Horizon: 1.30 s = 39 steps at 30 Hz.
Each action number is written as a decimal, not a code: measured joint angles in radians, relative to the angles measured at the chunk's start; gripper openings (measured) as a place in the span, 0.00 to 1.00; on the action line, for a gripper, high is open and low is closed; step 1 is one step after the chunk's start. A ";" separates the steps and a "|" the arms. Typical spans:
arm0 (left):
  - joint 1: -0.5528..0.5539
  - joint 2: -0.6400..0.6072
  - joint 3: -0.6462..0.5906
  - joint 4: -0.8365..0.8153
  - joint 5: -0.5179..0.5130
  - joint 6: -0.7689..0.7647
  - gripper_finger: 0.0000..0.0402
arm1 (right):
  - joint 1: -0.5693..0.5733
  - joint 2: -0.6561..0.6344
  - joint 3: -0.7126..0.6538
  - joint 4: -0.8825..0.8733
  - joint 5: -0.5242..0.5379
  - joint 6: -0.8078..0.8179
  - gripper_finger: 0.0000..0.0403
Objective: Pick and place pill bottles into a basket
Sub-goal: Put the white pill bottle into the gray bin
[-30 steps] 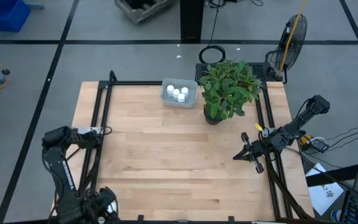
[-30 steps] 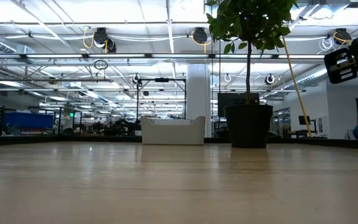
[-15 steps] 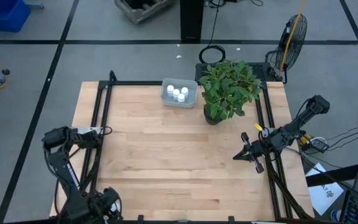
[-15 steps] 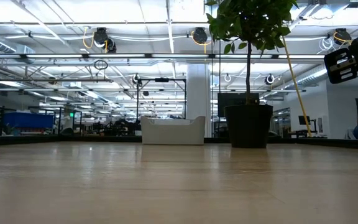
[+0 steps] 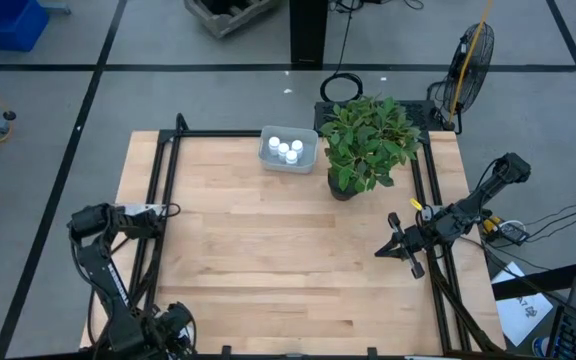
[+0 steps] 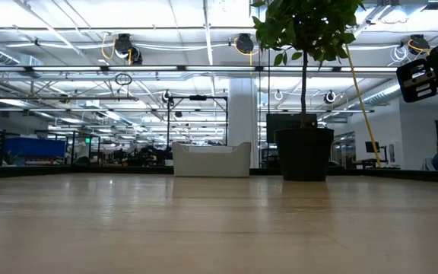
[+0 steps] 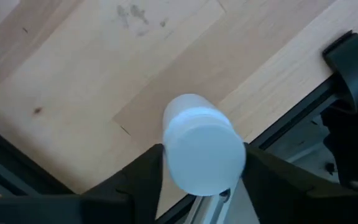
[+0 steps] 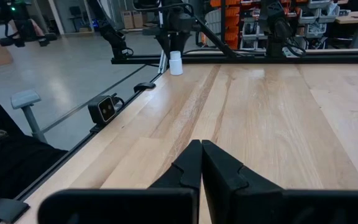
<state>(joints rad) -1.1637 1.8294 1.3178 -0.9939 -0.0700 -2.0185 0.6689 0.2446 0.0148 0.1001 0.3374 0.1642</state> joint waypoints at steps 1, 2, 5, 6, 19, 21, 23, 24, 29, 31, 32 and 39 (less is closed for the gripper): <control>0.000 0.000 0.000 0.000 0.000 0.001 0.50 | 0.000 0.000 0.000 0.000 0.000 0.000 0.01; 0.000 0.000 0.000 0.000 0.000 0.003 0.47 | 0.000 0.000 0.000 0.000 0.000 0.000 0.01; 0.000 -0.002 0.000 -0.005 -0.015 0.018 0.40 | 0.000 0.000 0.000 0.000 0.000 0.000 0.01; 0.002 -0.002 0.000 -0.007 -0.026 0.025 0.40 | 0.000 0.000 0.000 0.000 0.000 0.000 0.01; 0.241 -0.075 -0.001 -0.190 -0.141 0.372 0.45 | 0.000 0.000 0.000 0.000 0.000 0.000 0.01; 0.308 -0.107 -0.001 -0.219 -0.187 0.471 0.41 | 0.000 0.000 0.000 0.000 0.000 0.000 0.01; 0.377 -0.140 -0.001 -0.235 -0.244 0.573 0.40 | 0.000 0.000 0.000 0.000 0.000 0.000 0.01; 0.413 -0.158 -0.001 -0.242 -0.264 0.628 0.40 | 0.000 0.000 0.000 0.000 0.000 0.000 0.01; 0.632 -0.257 -0.001 -0.235 -0.315 0.922 0.40 | 0.000 0.000 0.000 0.000 0.000 0.000 0.01; 0.738 -0.289 -0.001 -0.229 -0.314 1.033 0.40 | 0.000 0.000 0.000 0.000 0.000 0.000 0.01; 0.794 -0.302 -0.001 -0.223 -0.307 1.086 0.41 | 0.000 0.000 0.000 0.000 0.000 0.000 0.01; 1.184 -0.326 -0.001 -0.036 -0.160 1.476 0.40 | 0.000 0.000 0.000 0.000 0.000 0.000 0.01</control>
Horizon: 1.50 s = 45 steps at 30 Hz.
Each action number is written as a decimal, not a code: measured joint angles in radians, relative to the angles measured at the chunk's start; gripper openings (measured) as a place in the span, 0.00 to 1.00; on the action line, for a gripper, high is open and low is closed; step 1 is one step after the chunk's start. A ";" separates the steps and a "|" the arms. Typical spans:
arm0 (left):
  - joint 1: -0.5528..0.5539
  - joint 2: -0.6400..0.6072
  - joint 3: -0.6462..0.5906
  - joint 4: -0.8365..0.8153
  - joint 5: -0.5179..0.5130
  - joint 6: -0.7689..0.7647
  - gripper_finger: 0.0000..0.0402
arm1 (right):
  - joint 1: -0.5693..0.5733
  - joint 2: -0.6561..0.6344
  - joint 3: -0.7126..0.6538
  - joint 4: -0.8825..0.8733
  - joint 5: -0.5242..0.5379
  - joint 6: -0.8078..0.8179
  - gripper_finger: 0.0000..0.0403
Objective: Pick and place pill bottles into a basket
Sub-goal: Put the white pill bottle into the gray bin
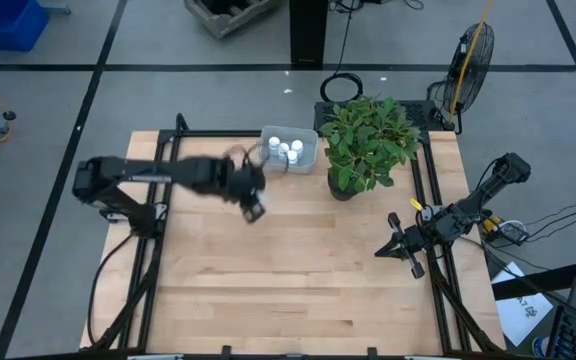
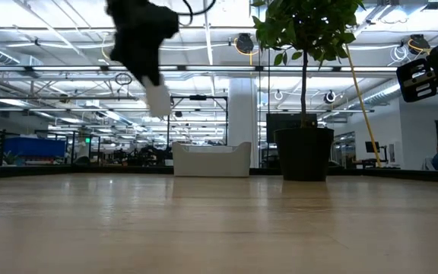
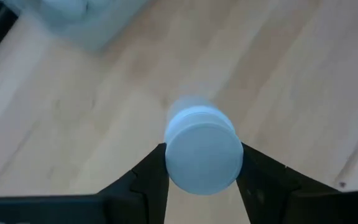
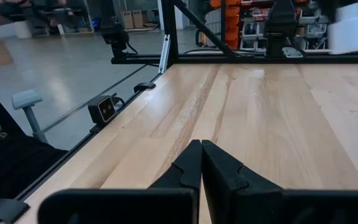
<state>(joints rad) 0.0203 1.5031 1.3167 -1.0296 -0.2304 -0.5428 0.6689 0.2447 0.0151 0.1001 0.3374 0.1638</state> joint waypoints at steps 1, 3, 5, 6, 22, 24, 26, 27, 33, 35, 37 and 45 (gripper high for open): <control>0.047 0.000 0.000 0.039 0.034 0.050 0.40 | 0.000 0.000 0.000 0.000 0.000 0.000 0.01; 0.140 0.003 0.000 0.122 0.099 0.130 0.40 | 0.000 0.000 0.000 0.000 0.000 0.000 0.01; 0.222 0.009 0.001 0.188 0.155 0.202 0.40 | 0.000 0.000 0.000 0.000 0.000 0.000 0.01; 0.261 0.009 0.005 0.199 0.178 0.224 0.40 | 0.000 0.000 0.000 0.000 0.000 0.000 0.01; 0.489 0.309 0.391 0.056 0.306 0.455 0.40 | 0.000 0.000 0.000 0.000 0.000 0.000 0.01; 0.503 0.366 0.463 0.003 0.297 0.470 0.41 | 0.000 0.000 0.000 0.000 0.000 0.000 0.01; 0.521 0.421 0.528 -0.057 0.283 0.480 0.43 | 0.000 0.000 0.000 0.000 0.000 0.000 0.01; 0.530 0.443 0.555 -0.078 0.282 0.480 0.43 | 0.000 0.000 0.000 0.000 0.000 0.000 0.01; 0.551 0.541 0.631 -0.151 0.262 0.501 0.40 | 0.000 0.000 0.000 0.000 0.000 0.000 0.01; 0.554 0.551 0.632 -0.134 0.268 0.508 0.40 | 0.000 0.000 0.000 0.000 0.000 0.000 0.01; 0.557 0.553 0.634 -0.130 0.290 0.508 0.40 | 0.000 0.000 0.000 0.000 0.000 0.000 0.01; 0.560 0.559 0.602 -0.147 0.272 0.521 0.41 | 0.000 0.000 0.000 0.000 0.000 0.000 0.01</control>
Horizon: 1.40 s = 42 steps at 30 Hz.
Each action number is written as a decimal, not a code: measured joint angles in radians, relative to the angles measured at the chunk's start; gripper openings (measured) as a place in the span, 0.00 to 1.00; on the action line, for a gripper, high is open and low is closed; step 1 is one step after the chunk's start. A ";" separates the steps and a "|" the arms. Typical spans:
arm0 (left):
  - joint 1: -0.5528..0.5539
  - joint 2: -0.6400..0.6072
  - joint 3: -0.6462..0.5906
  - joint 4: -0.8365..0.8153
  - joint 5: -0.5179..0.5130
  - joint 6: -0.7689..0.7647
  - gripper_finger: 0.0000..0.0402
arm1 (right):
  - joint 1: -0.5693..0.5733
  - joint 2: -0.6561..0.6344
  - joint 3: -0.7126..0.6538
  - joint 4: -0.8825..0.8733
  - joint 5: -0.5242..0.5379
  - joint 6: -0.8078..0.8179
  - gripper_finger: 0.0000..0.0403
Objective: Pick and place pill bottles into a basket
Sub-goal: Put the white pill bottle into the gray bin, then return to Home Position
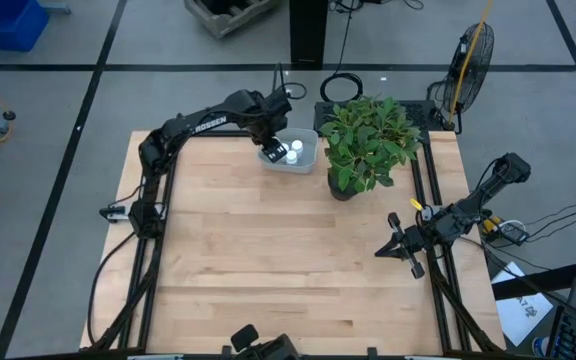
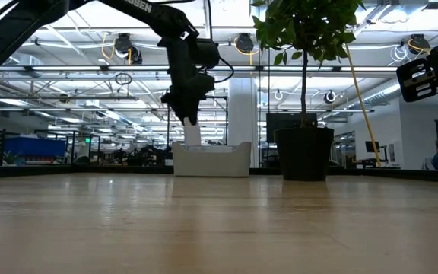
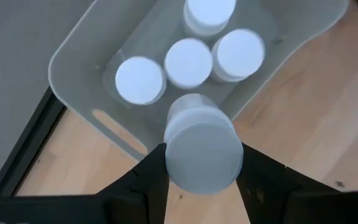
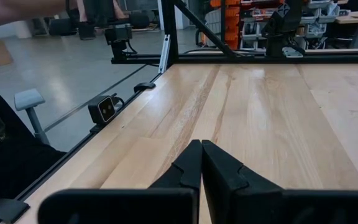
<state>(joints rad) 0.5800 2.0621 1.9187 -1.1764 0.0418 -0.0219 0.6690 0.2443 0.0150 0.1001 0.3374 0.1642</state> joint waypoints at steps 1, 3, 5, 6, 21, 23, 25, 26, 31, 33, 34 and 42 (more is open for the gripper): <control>0.000 0.000 -0.005 0.000 -0.007 0.001 0.40 | 0.000 0.000 0.000 0.000 0.000 0.000 0.01; 0.000 0.000 -0.016 0.017 -0.008 0.001 0.40 | 0.000 0.000 0.000 0.000 0.000 0.000 0.01; 0.000 0.000 -0.027 0.035 -0.005 0.001 0.40 | 0.000 0.000 0.000 0.000 0.000 0.000 0.01; 0.000 0.000 -0.032 0.035 -0.005 -0.002 0.40 | 0.000 0.000 0.000 0.000 0.000 0.000 0.01; 0.002 0.000 -0.097 0.122 -0.008 -0.003 0.46 | 0.000 0.000 0.000 0.000 0.000 0.000 0.01; 0.002 0.000 -0.097 0.124 -0.001 -0.004 0.50 | 0.000 0.000 0.000 0.000 0.000 0.000 0.01; 0.002 0.000 -0.097 0.125 0.014 -0.005 0.53 | 0.000 0.000 0.000 0.000 0.000 0.000 0.01; 0.000 0.000 -0.097 0.125 0.014 -0.006 0.54 | 0.000 0.000 0.000 0.000 0.000 0.000 0.01; -0.006 0.000 -0.097 0.125 0.010 -0.009 0.56 | 0.000 0.000 0.000 0.000 0.000 0.000 0.01; -0.008 0.000 -0.097 0.125 0.010 -0.009 0.56 | 0.000 0.000 0.000 0.000 0.000 0.000 0.01; -0.009 0.000 -0.097 0.124 0.010 -0.009 0.56 | 0.000 0.000 0.000 0.000 0.000 0.000 0.01; -0.013 -0.019 -0.098 0.028 0.010 0.012 0.53 | 0.000 0.000 0.000 0.000 0.000 0.000 0.01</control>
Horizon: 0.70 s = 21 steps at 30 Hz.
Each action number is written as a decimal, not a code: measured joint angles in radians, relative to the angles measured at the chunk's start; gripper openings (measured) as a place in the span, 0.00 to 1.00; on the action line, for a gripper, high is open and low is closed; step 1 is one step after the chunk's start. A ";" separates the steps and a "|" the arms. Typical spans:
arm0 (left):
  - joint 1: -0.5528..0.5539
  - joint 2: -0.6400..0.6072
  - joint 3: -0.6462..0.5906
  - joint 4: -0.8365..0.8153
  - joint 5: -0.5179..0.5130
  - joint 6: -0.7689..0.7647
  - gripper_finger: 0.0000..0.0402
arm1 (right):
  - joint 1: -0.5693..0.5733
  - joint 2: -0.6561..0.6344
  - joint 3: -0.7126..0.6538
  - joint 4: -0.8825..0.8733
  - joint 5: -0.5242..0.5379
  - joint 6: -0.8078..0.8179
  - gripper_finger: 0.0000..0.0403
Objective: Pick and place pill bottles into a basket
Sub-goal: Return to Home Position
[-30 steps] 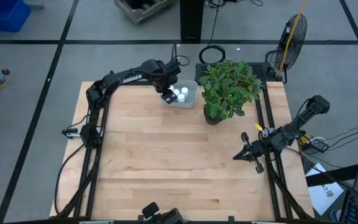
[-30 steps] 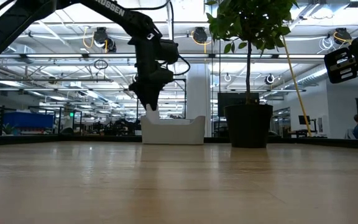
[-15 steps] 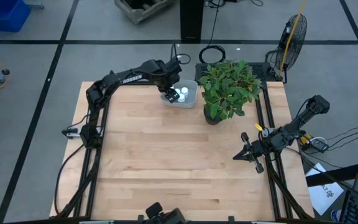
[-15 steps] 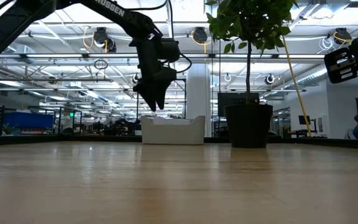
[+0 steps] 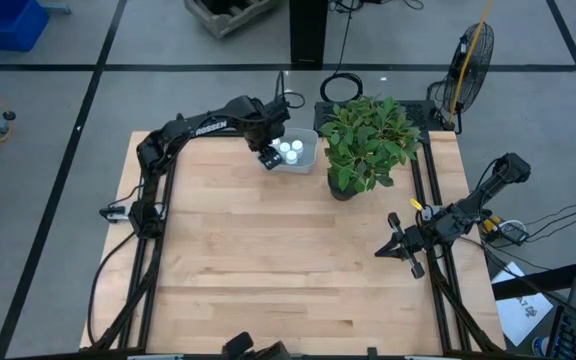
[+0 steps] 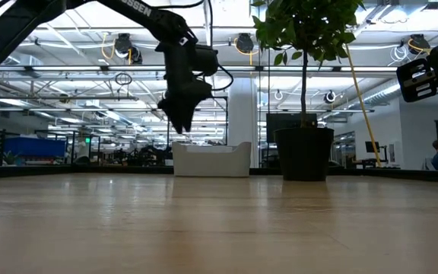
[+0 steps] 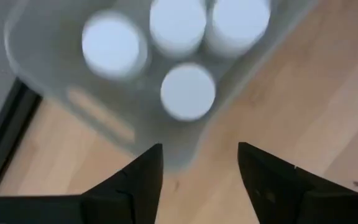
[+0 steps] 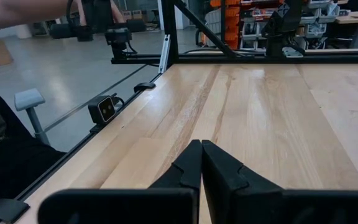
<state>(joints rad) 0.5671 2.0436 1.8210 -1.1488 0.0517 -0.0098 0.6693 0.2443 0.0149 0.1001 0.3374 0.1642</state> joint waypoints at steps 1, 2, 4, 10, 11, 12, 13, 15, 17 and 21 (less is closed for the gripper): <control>0.000 -0.007 0.000 -0.030 -0.006 0.003 0.51 | 0.000 0.000 0.000 0.000 0.000 0.000 0.01; -0.004 -0.014 0.000 -0.054 -0.018 0.004 0.48 | 0.000 0.000 0.000 0.000 0.000 0.000 0.01; -0.015 -0.034 0.000 -0.076 -0.028 0.002 0.39 | 0.000 0.000 0.000 0.000 0.000 0.000 0.01; -0.125 -0.115 -0.024 0.039 0.052 0.002 0.04 | 0.000 0.000 0.000 0.000 0.000 0.000 0.01; -0.150 -0.133 -0.047 0.085 0.056 0.001 0.03 | 0.000 0.000 0.000 0.000 0.000 0.000 0.01; -0.177 -0.151 -0.074 0.135 0.055 -0.005 0.04 | 0.000 0.000 0.000 0.000 0.000 0.000 0.01; -0.206 -0.170 -0.108 0.188 0.051 -0.017 0.04 | 0.000 0.000 0.000 0.000 0.000 0.000 0.01; -0.268 -0.213 -0.191 0.322 0.049 -0.039 0.04 | 0.000 0.000 0.000 0.000 0.000 0.000 0.01; -0.341 -0.266 -0.293 0.464 0.051 -0.053 0.02 | 0.000 0.000 0.000 0.000 0.000 0.000 0.01; -0.491 -0.362 -0.526 0.810 0.053 -0.093 0.02 | 0.000 0.000 0.000 0.000 0.000 0.000 0.01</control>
<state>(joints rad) 0.0756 1.6812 1.2947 -0.3392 0.1045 -0.1023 0.6689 0.2447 0.0151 0.1001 0.3373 0.1640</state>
